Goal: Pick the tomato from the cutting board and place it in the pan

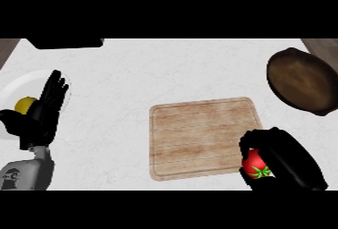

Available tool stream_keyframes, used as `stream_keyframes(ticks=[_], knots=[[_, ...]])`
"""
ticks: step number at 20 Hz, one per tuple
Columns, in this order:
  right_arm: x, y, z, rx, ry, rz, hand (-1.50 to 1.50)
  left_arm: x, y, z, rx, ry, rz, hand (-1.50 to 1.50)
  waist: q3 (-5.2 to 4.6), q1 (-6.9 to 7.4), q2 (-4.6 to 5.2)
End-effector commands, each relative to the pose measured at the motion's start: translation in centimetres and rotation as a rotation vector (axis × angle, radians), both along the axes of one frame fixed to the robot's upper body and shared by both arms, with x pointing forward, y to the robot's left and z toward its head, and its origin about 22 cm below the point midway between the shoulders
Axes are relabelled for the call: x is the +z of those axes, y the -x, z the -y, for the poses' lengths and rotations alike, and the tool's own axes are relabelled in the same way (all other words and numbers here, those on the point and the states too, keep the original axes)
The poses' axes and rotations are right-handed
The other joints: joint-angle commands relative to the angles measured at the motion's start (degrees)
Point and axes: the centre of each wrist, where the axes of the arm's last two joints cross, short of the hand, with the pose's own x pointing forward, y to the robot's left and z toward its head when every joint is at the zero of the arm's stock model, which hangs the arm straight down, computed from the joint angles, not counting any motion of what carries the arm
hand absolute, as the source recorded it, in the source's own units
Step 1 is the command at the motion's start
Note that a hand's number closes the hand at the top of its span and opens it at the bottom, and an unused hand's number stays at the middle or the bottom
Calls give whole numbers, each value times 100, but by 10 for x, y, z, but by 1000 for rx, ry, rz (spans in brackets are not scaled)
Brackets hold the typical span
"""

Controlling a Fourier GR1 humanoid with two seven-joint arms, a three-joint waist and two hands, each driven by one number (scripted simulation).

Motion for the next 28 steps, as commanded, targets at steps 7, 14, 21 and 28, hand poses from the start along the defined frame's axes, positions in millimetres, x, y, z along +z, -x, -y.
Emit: stream_keyframes(ticks=[7, 14, 21, 28], knots=[[72, 19, 45, -221, -275, 239, 150, 10, -18, 16, -56, -3, 28, 0, 0, 278, 96], [69, -15, 105, -332, -543, 203, 150, 8, -15, 22, -55, 3, 25, 0, 5, 313, 97], [65, -79, 199, -451, -446, 253, 150, 8, -20, 16, -73, 13, 35, 0, 12, 438, 154], [47, -131, 215, -533, -284, 354, 150, 17, -30, 31, -101, 1, 36, 0, 19, 613, 214]])
